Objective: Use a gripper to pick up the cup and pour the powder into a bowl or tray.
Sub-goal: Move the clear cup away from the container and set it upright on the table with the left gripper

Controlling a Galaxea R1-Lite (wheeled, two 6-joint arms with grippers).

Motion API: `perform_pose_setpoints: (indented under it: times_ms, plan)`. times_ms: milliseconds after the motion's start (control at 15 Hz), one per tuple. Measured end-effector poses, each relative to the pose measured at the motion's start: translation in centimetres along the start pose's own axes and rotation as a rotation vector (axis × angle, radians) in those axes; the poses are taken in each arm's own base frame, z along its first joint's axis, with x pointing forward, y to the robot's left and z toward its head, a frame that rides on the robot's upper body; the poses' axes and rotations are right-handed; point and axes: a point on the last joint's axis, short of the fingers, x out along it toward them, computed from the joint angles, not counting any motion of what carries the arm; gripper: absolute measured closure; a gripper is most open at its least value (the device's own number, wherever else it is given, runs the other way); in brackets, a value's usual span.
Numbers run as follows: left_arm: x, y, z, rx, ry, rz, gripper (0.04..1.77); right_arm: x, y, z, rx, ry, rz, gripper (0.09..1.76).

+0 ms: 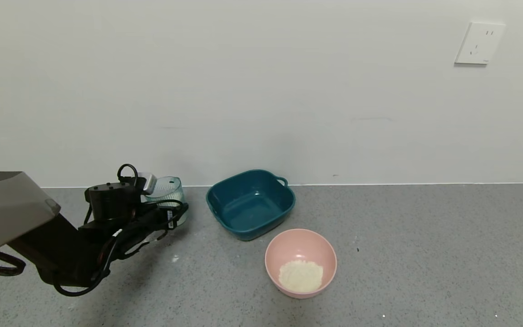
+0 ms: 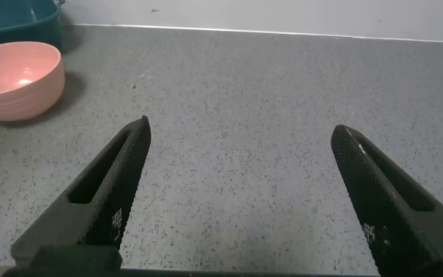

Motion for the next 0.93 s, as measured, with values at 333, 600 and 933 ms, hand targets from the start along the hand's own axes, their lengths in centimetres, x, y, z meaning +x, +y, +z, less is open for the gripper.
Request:
perform_pose_setpoints:
  times_ms: [333,600,933]
  plan:
    - [0.7,-0.1,-1.2,-0.02,0.037,-0.002,0.55,0.0,0.0,0.0,0.0,0.0,0.0,0.14]
    - [0.8,-0.1,-1.6,-0.019,0.049,-0.003,0.55,0.0,0.0,0.0,0.0,0.0,0.0,0.14]
    - [0.8,-0.3,-2.1,-0.018,0.065,-0.006,0.44,0.0,0.0,0.0,0.0,0.0,0.0,0.14]
